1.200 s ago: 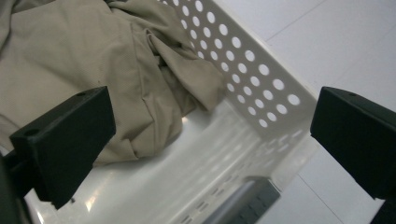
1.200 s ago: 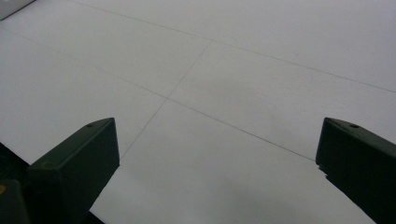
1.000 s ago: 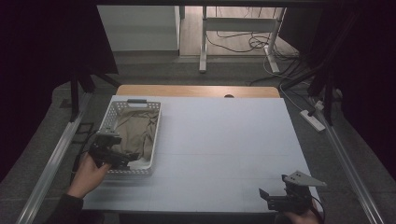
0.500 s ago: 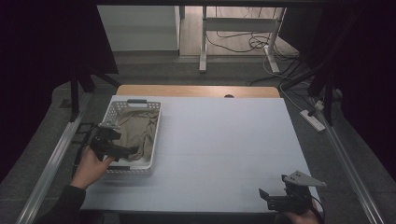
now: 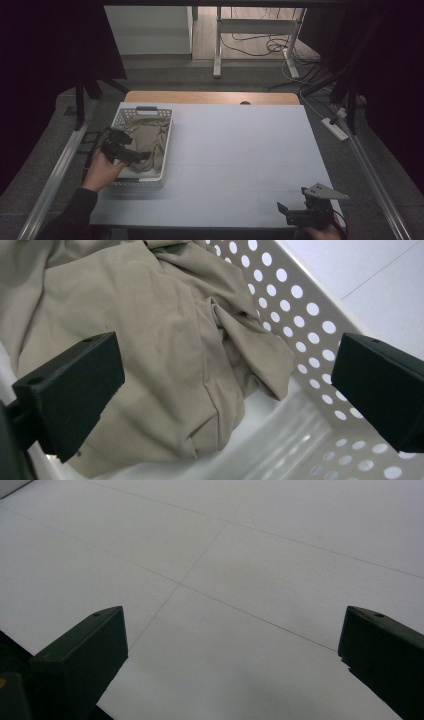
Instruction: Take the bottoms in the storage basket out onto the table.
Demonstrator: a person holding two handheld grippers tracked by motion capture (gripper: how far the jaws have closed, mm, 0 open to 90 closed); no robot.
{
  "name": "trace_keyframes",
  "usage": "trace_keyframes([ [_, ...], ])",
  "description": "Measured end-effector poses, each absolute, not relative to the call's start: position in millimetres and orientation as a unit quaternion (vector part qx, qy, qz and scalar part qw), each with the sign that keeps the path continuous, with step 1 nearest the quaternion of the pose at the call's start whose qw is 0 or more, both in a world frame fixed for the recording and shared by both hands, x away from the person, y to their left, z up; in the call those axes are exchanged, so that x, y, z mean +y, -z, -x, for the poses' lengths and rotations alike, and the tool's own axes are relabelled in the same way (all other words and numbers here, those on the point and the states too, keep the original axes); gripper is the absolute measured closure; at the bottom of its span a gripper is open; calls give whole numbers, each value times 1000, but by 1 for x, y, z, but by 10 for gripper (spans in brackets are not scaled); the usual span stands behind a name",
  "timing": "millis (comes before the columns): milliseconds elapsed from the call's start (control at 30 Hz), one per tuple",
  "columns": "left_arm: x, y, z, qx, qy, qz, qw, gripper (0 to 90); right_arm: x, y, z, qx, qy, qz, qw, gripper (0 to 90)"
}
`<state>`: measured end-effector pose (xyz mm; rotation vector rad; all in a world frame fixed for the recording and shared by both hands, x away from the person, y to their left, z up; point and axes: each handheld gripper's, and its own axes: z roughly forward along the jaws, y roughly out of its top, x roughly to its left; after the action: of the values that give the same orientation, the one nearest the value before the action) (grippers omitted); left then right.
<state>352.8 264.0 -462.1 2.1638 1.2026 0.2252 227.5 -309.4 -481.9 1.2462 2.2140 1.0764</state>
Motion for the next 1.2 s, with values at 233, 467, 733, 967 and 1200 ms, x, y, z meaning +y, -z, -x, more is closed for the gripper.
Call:
trace_keyframes([
  [233, 261, 464, -365, 458, -85, -829, 310, 0, -309, 482, -227, 789, -382, -442, 190, 0],
  [467, 259, 464, -379, 457, -88, -834, 296, 0, -309, 482, -228, 789, -381, -442, 190, 0],
  [733, 256, 464, -392, 457, -86, -837, 289, 0, -309, 482, -228, 789, -382, -442, 189, 0],
  [967, 251, 465, -408, 456, -82, -842, 278, 0, -309, 482, -228, 790, -382, -442, 189, 0],
  [1200, 248, 469, -420, 461, -81, -842, 269, 0, -309, 482, -228, 790, -382, -441, 188, 0],
])
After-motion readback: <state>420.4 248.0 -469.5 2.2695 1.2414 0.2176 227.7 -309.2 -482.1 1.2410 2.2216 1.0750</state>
